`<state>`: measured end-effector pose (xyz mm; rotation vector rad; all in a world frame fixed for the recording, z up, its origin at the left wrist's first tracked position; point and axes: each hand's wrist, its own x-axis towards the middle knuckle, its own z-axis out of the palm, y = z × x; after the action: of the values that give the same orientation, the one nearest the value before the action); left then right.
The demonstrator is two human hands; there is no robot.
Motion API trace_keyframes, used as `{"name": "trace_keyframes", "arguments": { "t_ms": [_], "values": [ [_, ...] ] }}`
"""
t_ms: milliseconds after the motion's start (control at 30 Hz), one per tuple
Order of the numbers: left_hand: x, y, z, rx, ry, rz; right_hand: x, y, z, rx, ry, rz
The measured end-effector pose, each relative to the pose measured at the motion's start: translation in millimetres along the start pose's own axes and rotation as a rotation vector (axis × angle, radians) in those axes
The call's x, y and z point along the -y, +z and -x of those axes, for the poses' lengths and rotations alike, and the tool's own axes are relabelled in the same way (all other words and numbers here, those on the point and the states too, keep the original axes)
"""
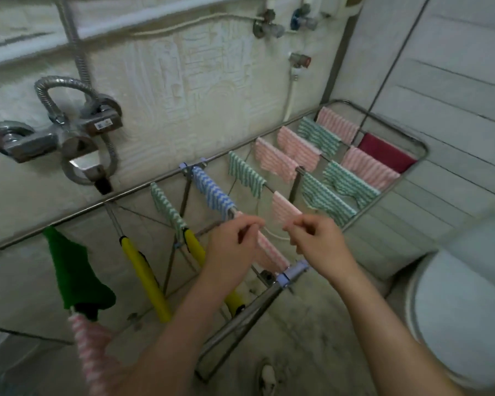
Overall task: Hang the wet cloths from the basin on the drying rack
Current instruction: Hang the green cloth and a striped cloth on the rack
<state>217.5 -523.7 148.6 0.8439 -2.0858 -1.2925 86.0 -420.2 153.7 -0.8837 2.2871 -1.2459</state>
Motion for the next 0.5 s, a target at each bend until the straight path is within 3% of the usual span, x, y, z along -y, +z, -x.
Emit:
{"name": "trace_keyframes", "arguments": {
  "t_ms": [367, 500],
  "values": [
    [-61.2, 155.9, 39.6, 0.521, 0.201, -0.018, -93.6, -134.8, 109.6, -0.418, 0.249, -0.022],
    [-80.0, 221.1, 61.7, 0.723, 0.276, -0.091, -138.0, -173.2, 150.0, -0.488, 0.368, -0.026]
  ]
}}
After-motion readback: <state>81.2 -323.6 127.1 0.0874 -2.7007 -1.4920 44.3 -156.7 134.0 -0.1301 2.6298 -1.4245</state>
